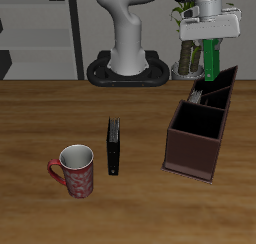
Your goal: Place the yellow book into the left desk caddy's front compartment and place the green book into the left desk caddy's left compartment and place the black book into the left desk caddy's back compartment
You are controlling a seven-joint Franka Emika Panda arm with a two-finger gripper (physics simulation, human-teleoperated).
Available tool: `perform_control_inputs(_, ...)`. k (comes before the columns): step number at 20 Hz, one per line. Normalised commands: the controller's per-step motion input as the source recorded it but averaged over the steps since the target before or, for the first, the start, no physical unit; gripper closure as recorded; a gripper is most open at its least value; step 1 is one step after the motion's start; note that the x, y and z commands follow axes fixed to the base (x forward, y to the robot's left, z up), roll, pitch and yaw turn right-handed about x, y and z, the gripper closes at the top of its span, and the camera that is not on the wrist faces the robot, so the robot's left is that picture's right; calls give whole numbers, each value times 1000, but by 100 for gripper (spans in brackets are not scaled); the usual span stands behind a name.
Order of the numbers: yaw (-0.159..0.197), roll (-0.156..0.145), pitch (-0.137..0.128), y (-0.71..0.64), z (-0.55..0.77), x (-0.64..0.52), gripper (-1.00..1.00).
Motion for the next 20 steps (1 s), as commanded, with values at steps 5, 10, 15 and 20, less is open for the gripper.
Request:
perform_control_inputs(5, 7, 13, 27, 39, -133, 111, 100)
perform_control_inputs(10, -5, 12, 16, 59, -103, -3, 100)
perform_control_inputs(15, 2, 18, 38, 48, -173, 67, 100)
perform_control_inputs(20, 6, 12, 36, 24, -190, 52, 100)
